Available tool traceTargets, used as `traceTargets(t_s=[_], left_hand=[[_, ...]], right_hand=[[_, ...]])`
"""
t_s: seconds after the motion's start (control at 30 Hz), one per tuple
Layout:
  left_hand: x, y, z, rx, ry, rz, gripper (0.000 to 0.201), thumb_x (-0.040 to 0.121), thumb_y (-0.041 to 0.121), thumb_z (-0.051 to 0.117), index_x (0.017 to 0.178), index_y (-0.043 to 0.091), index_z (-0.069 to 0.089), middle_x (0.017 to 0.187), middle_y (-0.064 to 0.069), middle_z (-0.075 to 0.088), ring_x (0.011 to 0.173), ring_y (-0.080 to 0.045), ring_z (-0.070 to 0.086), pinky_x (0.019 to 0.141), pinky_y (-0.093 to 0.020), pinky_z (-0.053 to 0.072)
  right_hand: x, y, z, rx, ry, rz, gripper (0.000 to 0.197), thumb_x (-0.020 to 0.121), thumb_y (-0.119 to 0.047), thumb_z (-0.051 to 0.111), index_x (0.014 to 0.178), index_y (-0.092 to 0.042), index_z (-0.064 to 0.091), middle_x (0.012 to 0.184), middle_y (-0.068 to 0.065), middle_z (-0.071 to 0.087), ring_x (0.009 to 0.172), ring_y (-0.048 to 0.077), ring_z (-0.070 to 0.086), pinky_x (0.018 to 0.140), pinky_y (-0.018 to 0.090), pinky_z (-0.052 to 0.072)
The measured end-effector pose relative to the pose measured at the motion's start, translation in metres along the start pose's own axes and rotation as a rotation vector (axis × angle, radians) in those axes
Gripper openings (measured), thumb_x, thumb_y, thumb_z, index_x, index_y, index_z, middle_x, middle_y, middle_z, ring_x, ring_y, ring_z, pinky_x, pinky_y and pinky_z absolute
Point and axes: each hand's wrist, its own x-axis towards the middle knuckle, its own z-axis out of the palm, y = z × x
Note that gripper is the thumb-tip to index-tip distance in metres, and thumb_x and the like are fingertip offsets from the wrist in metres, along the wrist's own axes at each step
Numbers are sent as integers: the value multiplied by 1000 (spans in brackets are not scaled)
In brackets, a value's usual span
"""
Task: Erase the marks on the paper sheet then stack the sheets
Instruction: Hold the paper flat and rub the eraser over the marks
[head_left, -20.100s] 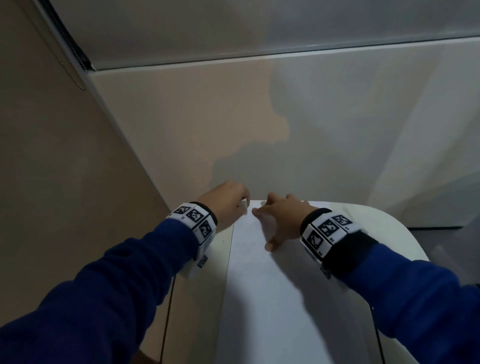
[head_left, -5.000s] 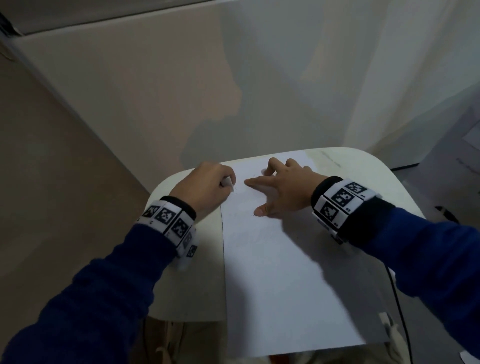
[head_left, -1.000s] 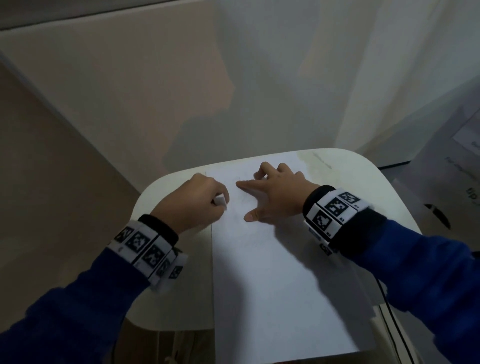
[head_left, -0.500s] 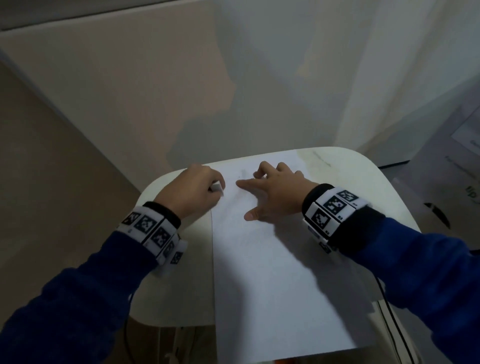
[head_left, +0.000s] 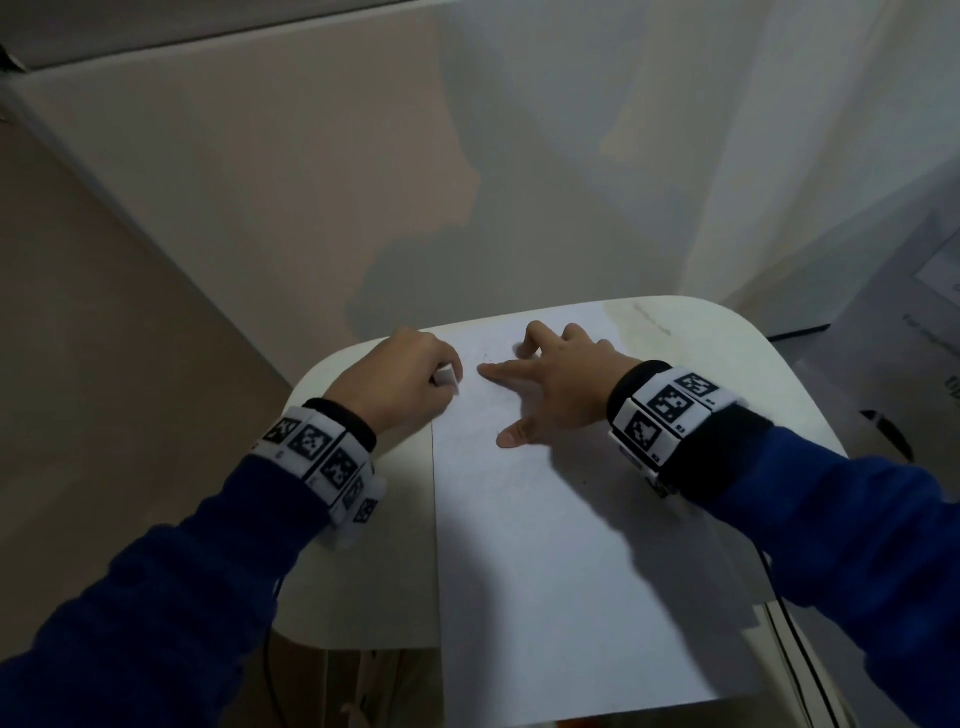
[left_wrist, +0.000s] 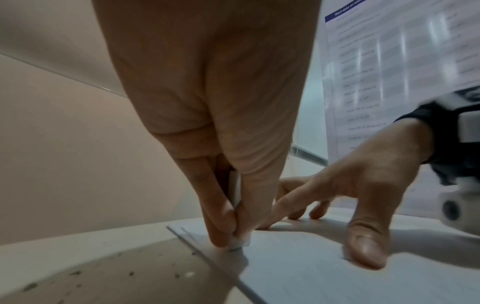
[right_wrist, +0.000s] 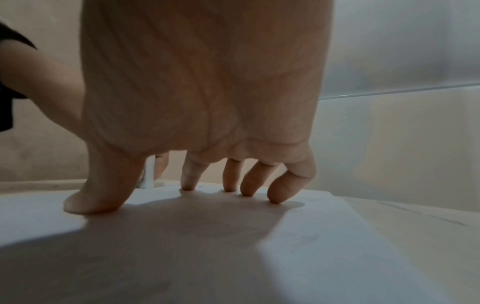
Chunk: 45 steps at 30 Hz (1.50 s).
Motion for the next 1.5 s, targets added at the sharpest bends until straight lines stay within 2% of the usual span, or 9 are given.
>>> traceTargets(t_s=[0.17, 0.27, 0.37, 0.63, 0.87, 1.03, 1.13, 1.4, 1.5], left_hand=[[-14, 6, 4, 32, -66, 44, 16, 78, 14, 65, 82, 25, 76, 71, 10, 68, 65, -4, 59, 58, -21, 41], [-5, 3, 2, 22, -24, 13, 17, 78, 10, 64, 80, 23, 76, 66, 15, 64, 64, -1, 59, 55, -20, 39], [4, -3, 1, 7, 38, -17, 18, 81, 9, 64, 85, 22, 76, 70, 16, 63, 69, -8, 64, 61, -23, 47], [-22, -1, 5, 68, -70, 63, 20, 76, 13, 63, 82, 26, 76, 69, 9, 69, 63, -4, 60, 57, -23, 45], [6, 2, -2, 41, 15, -38, 18, 81, 8, 63, 83, 20, 76, 69, 10, 66, 60, -4, 58, 54, -21, 40], [-15, 8, 4, 65, -12, 3, 18, 79, 12, 60, 81, 22, 75, 73, 8, 65, 64, -9, 60, 54, -21, 38], [-27, 8, 9, 58, -54, 20, 20, 77, 14, 59, 81, 26, 75, 75, 7, 69, 66, -11, 62, 58, -24, 44], [9, 4, 2, 53, 27, -43, 21, 80, 10, 59, 80, 21, 76, 72, 7, 70, 66, -14, 66, 60, -28, 53], [7, 7, 2, 67, 19, -36, 20, 81, 10, 59, 81, 20, 76, 74, 6, 69, 67, -14, 65, 58, -24, 46]], right_hand=[[-1, 0, 1, -3, 3, 2, 88, 65, -89, 51, 142, -63, 18, 144, -6, 28, 128, 31, 32, 97, 48, 40], [-1, 0, 0, 4, -3, 3, 88, 66, -89, 52, 142, -63, 18, 144, -6, 27, 129, 31, 31, 98, 48, 40], [-2, -1, 0, 15, -1, 7, 88, 66, -88, 53, 142, -64, 18, 144, -7, 27, 129, 30, 30, 99, 47, 40], [-3, -2, 1, 6, 12, 5, 87, 67, -87, 53, 143, -61, 19, 144, -5, 28, 129, 31, 31, 97, 49, 39], [-3, -3, 0, -4, 0, 15, 87, 67, -88, 52, 143, -61, 18, 144, -5, 27, 129, 31, 31, 98, 48, 40], [-3, -3, 0, 3, 5, 11, 88, 67, -87, 53, 144, -61, 18, 144, -6, 27, 129, 31, 30, 98, 47, 39], [-2, -3, 1, 4, 8, 11, 88, 67, -88, 52, 144, -62, 18, 144, -6, 27, 129, 31, 31, 97, 47, 38], [-5, -3, 0, -1, 3, 23, 88, 68, -87, 52, 145, -61, 17, 146, -6, 27, 131, 30, 30, 98, 47, 38], [-5, -3, 0, 6, 3, 24, 88, 68, -86, 53, 145, -61, 17, 145, -6, 27, 130, 30, 30, 99, 47, 38]])
